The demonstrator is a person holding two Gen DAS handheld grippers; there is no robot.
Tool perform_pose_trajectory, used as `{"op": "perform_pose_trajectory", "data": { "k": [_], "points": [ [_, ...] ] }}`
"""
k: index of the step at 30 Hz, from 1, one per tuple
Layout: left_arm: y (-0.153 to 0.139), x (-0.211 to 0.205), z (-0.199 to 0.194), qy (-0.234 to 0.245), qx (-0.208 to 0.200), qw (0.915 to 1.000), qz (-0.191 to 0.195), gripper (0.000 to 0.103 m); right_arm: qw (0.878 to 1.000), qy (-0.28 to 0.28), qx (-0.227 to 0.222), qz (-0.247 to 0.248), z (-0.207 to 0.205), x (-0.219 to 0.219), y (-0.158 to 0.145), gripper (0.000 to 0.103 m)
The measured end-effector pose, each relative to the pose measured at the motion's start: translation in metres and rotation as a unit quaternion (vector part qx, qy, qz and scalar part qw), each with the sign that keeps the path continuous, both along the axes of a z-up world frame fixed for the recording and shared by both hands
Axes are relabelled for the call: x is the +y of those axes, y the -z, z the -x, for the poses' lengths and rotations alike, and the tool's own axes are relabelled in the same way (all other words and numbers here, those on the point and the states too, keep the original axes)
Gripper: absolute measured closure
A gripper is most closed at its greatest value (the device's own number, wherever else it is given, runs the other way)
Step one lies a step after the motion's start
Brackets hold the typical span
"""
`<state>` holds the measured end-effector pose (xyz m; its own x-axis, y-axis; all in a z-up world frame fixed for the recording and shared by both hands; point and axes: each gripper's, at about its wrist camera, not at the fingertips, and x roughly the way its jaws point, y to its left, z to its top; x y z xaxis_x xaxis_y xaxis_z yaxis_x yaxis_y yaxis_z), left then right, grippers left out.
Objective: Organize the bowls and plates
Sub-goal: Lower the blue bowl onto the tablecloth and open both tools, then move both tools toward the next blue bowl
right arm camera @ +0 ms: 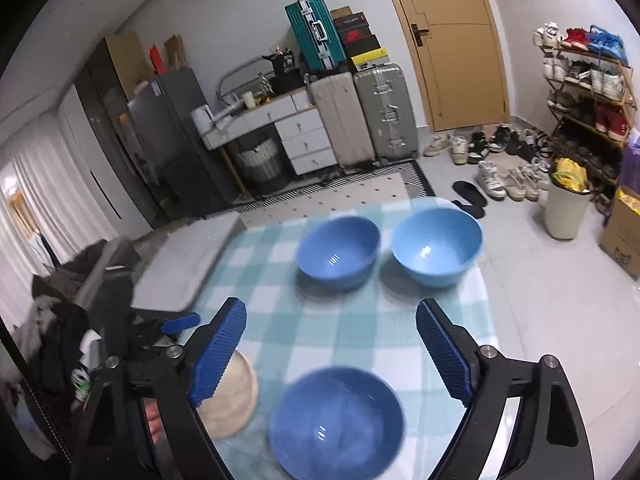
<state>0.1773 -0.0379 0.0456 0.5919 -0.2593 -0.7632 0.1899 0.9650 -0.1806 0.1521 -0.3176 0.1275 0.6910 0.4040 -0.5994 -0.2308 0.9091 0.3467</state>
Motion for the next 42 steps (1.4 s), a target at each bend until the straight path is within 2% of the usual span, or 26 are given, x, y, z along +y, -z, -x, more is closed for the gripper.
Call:
{"op": "perform_pose_trajectory", "data": {
  "k": [2, 4, 8, 10, 13, 16, 20, 27, 31, 36, 37, 39, 40, 41, 42],
  "points": [
    [-0.005, 0.003, -0.017, 0.004, 0.002, 1.0000, 0.002, 0.005, 1.000, -0.013, 0.009, -0.027, -0.011, 0.003, -0.008, 0.010],
    [-0.002, 0.003, -0.041, -0.006, 0.014, 0.9998, -0.015, 0.005, 0.999, -0.018, 0.014, -0.038, -0.022, 0.007, -0.016, 0.008],
    [0.024, 0.007, -0.100, -0.019, 0.072, 0.9972, -0.012, 0.005, 1.000, -0.025, 0.003, -0.011, -0.043, 0.026, -0.024, 0.008],
    [0.036, 0.009, -0.120, -0.023, 0.088, 0.9958, 0.001, 0.005, 1.000, -0.024, 0.002, -0.003, -0.059, 0.033, -0.025, 0.008],
    [0.051, 0.007, -0.146, -0.042, 0.103, 0.9937, -0.010, 0.005, 1.000, -0.013, 0.008, 0.006, -0.086, 0.038, -0.021, 0.008],
    [0.063, -0.001, -0.169, -0.033, 0.111, 0.9925, -0.039, 0.005, 0.999, -0.007, 0.029, 0.024, -0.122, 0.047, -0.009, 0.008],
    [0.080, 0.000, -0.200, -0.039, 0.127, 0.9905, -0.034, 0.005, 0.997, -0.008, 0.055, 0.055, -0.163, 0.058, 0.011, 0.008],
    [0.105, -0.011, -0.233, -0.019, 0.144, 0.9879, -0.055, 0.008, 0.988, -0.006, 0.133, 0.075, -0.234, 0.068, 0.074, 0.008],
    [0.115, -0.011, -0.241, -0.014, 0.156, 0.9864, -0.050, 0.021, 0.983, -0.002, 0.158, 0.093, -0.256, 0.069, 0.108, 0.008],
    [0.124, -0.016, -0.249, 0.002, 0.164, 0.9853, -0.048, 0.021, 0.978, -0.002, 0.183, 0.099, -0.275, 0.066, 0.138, 0.008],
    [0.125, -0.016, -0.249, 0.005, 0.164, 0.9851, -0.051, 0.025, 0.978, -0.002, 0.186, 0.099, -0.277, 0.067, 0.142, 0.008],
    [0.127, -0.020, -0.252, 0.006, 0.159, 0.9838, -0.083, 0.046, 0.976, -0.002, 0.191, 0.100, -0.279, 0.067, 0.149, 0.008],
    [0.129, -0.020, -0.253, 0.009, 0.158, 0.9833, -0.090, 0.047, 0.976, -0.002, 0.193, 0.101, -0.280, 0.068, 0.151, 0.008],
    [0.130, -0.019, -0.254, 0.013, 0.163, 0.9832, -0.082, 0.049, 0.976, -0.004, 0.194, 0.103, -0.281, 0.070, 0.153, 0.008],
    [0.132, -0.017, -0.255, 0.015, 0.171, 0.9828, -0.069, 0.056, 0.975, -0.006, 0.195, 0.105, -0.282, 0.071, 0.155, 0.008]
  ]
}}
